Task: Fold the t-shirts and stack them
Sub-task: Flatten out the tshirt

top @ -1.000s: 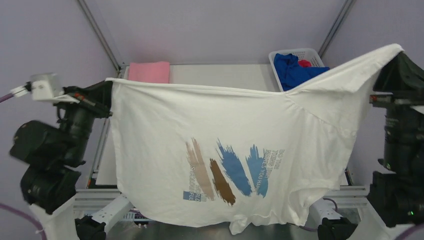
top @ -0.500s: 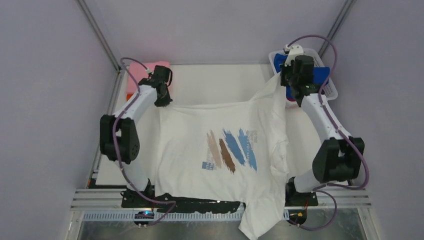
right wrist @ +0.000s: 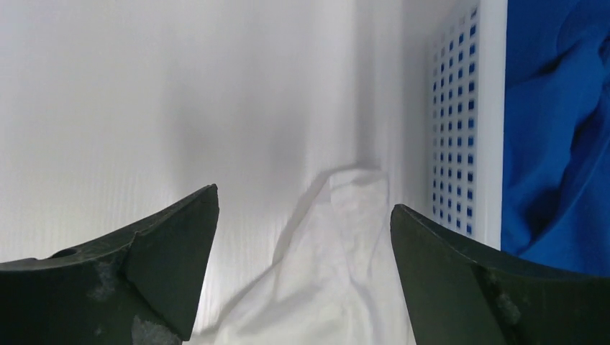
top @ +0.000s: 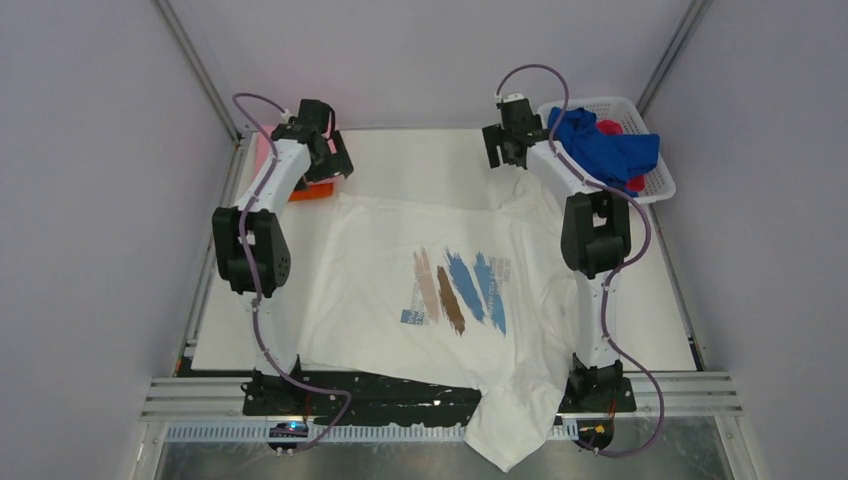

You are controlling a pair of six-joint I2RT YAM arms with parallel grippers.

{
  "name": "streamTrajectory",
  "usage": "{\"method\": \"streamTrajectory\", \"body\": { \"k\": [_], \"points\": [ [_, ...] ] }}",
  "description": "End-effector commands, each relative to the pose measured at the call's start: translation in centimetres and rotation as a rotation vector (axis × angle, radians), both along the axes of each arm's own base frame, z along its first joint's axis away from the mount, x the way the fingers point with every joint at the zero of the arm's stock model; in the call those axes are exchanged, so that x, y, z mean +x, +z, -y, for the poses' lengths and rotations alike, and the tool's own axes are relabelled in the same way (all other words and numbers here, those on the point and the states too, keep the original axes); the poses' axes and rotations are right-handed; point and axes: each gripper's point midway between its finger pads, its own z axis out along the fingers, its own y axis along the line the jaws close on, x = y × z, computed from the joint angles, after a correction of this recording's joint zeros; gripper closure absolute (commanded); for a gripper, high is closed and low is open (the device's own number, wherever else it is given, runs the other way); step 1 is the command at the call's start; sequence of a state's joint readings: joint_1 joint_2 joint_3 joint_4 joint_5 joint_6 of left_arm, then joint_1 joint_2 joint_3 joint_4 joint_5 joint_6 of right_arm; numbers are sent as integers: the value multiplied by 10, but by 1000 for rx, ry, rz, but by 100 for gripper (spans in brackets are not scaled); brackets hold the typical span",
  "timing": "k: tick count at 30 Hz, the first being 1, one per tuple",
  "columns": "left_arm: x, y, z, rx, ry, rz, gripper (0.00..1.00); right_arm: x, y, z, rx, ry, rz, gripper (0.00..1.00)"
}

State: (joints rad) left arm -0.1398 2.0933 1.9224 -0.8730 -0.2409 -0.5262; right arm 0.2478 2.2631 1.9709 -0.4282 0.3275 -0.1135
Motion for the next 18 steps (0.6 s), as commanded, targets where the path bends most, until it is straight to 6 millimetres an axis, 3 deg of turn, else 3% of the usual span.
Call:
{"method": "streamTrajectory", "body": {
  "k": [1, 4, 7, 9, 13, 18],
  "points": [
    [-28, 37, 25, -136, -61, 79, 0, -42, 66, -12, 220, -18, 84, 4],
    [-47, 27, 51, -251, -125, 87, 0, -80, 45, -35, 409, -11, -7, 5],
    [-67, 13, 77, -340, -193, 61, 1, -115, 14, -32, 471, -85, -91, 5],
    [-79, -2, 89, -368, -218, 20, 0, -125, -1, -26, 488, -137, -114, 5],
    [-92, -28, 99, -387, -234, -51, 0, -127, -22, -23, 571, -196, -146, 4],
    [-102, -47, 91, -355, -209, -97, 0, -113, -37, -28, 616, -208, -169, 4]
  ]
}}
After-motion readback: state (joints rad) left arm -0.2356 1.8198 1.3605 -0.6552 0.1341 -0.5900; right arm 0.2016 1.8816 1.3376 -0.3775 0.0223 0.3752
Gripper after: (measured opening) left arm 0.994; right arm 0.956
